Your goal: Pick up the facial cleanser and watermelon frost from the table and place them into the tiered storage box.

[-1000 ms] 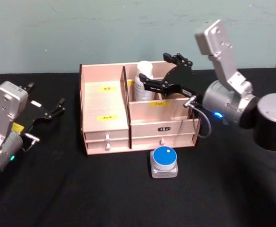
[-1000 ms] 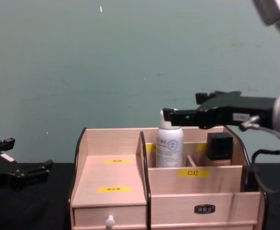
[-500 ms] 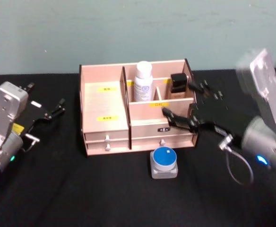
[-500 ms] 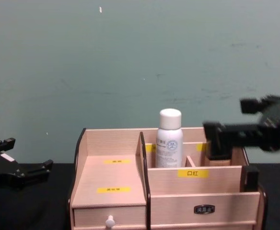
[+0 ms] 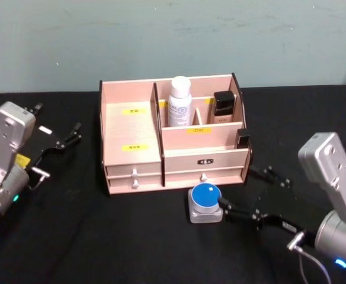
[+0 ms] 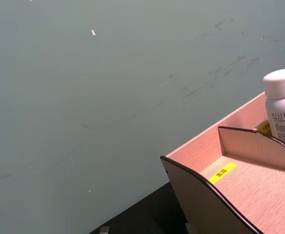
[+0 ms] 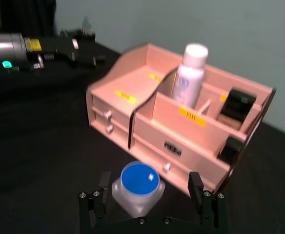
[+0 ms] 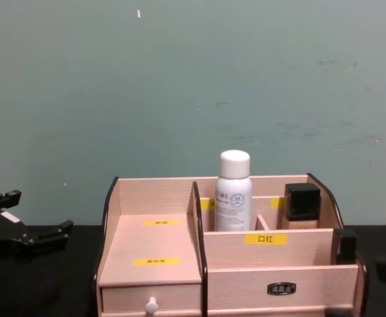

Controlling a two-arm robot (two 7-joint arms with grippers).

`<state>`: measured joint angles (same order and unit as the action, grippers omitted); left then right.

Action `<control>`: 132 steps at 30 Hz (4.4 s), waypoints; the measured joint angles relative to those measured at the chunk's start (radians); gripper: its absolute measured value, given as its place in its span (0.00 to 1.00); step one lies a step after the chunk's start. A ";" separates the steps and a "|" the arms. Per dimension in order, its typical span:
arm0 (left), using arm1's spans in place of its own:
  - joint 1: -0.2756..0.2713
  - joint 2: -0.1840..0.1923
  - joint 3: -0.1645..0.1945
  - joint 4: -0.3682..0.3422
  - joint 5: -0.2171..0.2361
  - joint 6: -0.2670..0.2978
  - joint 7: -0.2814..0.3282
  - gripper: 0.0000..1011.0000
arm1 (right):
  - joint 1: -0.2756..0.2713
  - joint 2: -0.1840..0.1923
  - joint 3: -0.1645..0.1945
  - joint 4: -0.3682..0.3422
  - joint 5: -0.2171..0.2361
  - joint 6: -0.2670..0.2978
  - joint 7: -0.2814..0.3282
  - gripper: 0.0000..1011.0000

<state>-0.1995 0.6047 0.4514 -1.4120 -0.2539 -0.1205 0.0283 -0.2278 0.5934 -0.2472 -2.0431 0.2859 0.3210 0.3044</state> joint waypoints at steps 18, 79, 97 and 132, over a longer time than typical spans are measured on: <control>0.000 0.000 0.000 0.000 0.000 0.000 0.000 0.99 | 0.083 -0.078 -0.061 0.122 -0.055 0.082 0.009 0.99; 0.000 0.000 0.000 0.000 0.000 0.000 0.000 0.99 | 0.207 -0.189 -0.145 0.284 -0.164 0.090 0.057 0.99; 0.000 0.000 0.000 0.000 0.000 0.000 0.000 0.99 | 0.212 -0.190 -0.149 0.290 -0.173 0.087 0.059 0.99; 0.000 0.000 0.000 0.000 0.000 0.000 0.000 0.99 | 0.208 -0.181 -0.142 0.272 -0.166 0.081 0.064 0.72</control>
<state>-0.1995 0.6047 0.4514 -1.4120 -0.2539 -0.1205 0.0282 -0.0201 0.4120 -0.3892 -1.7712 0.1196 0.4021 0.3688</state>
